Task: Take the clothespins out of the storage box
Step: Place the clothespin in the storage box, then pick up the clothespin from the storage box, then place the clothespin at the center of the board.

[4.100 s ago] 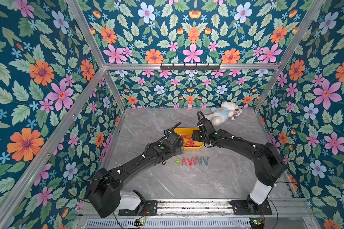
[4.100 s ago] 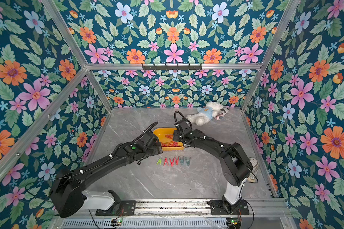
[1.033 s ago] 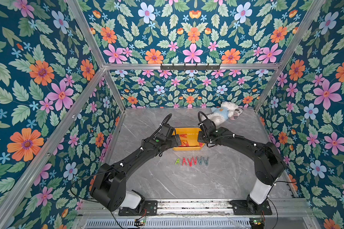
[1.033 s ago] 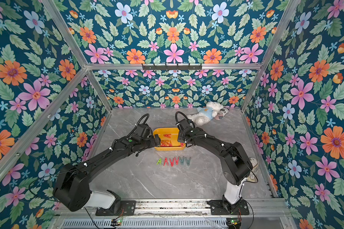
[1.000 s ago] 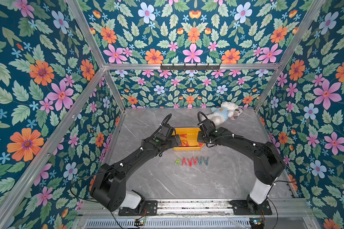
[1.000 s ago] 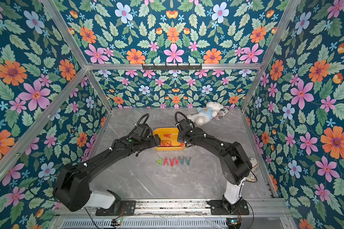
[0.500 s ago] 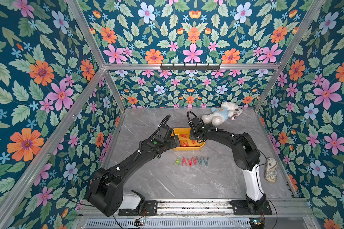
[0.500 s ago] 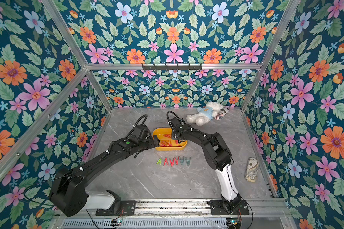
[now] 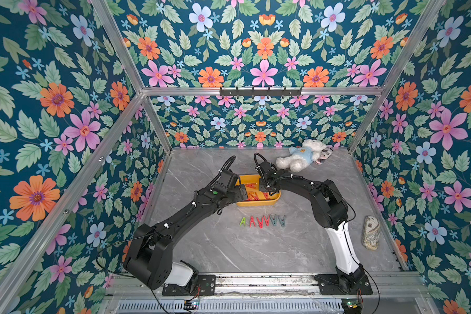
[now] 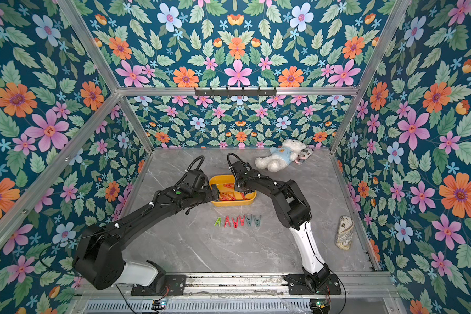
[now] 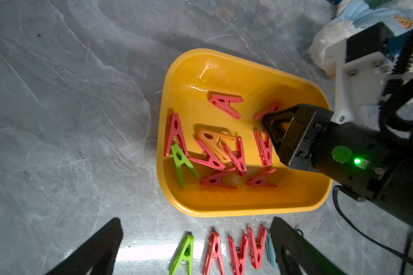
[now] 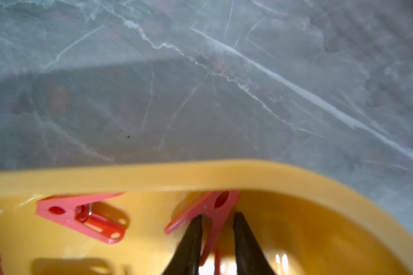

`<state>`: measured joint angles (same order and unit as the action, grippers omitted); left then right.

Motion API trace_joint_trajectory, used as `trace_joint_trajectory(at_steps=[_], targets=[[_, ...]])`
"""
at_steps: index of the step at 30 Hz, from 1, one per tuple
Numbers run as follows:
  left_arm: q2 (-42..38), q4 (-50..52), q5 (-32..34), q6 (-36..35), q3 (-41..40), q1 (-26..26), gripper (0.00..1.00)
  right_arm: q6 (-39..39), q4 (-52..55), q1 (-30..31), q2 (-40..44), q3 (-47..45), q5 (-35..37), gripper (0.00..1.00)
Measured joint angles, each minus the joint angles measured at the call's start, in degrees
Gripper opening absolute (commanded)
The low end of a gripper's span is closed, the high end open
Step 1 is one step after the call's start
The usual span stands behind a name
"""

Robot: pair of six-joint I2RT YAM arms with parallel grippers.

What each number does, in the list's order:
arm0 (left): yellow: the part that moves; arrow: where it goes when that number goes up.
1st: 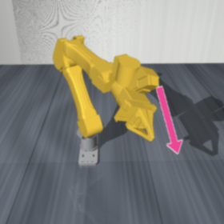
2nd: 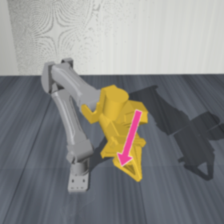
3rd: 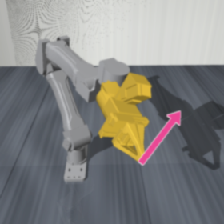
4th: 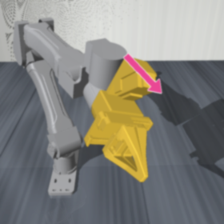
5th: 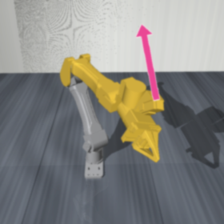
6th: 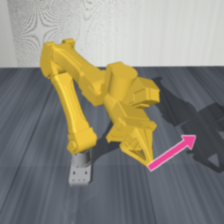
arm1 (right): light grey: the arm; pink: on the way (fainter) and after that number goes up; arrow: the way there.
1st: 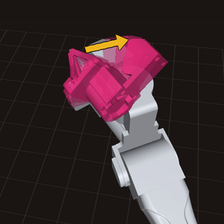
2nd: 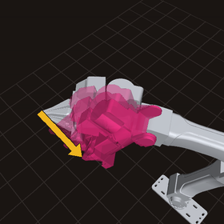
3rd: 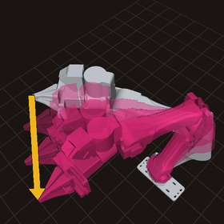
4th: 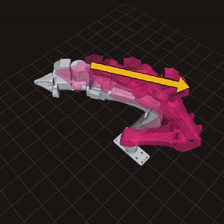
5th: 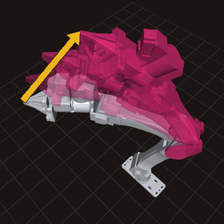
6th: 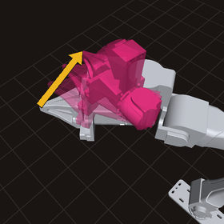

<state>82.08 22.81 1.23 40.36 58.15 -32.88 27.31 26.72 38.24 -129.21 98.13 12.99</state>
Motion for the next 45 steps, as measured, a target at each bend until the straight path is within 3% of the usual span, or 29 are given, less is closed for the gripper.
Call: trace_joint_trajectory(at_steps=[4, 8, 10, 18, 28, 45], targets=[[0.17, 0.09, 0.00, -0.02, 0.17, 0.13, 1.00, -0.37, -0.04, -0.20, -0.26, 0.39, 0.22, 0.29], [0.39, 0.13, 0.02, -0.04, 0.17, 0.26, 1.00, -0.59, -0.46, -0.42, -0.55, 0.50, 0.63, 0.09], [0.44, 0.17, 0.02, -0.07, 0.20, 0.26, 1.00, -0.59, -0.76, -0.50, -0.59, 0.55, 0.79, 0.04], [0.44, 0.17, 0.02, -0.20, 0.24, 0.42, 1.00, -0.50, -0.13, -0.52, 1.55, -0.28, 0.76, 0.04], [-0.11, -0.07, -0.76, -0.17, -0.07, 0.42, 1.00, 0.28, 0.31, -0.37, 10.97, -4.31, 0.74, 0.05], [2.03, -2.80, -4.90, 0.02, -0.11, -0.52, 1.00, 5.18, 0.46, 0.85, 38.88, -33.42, -0.94, 0.07]])
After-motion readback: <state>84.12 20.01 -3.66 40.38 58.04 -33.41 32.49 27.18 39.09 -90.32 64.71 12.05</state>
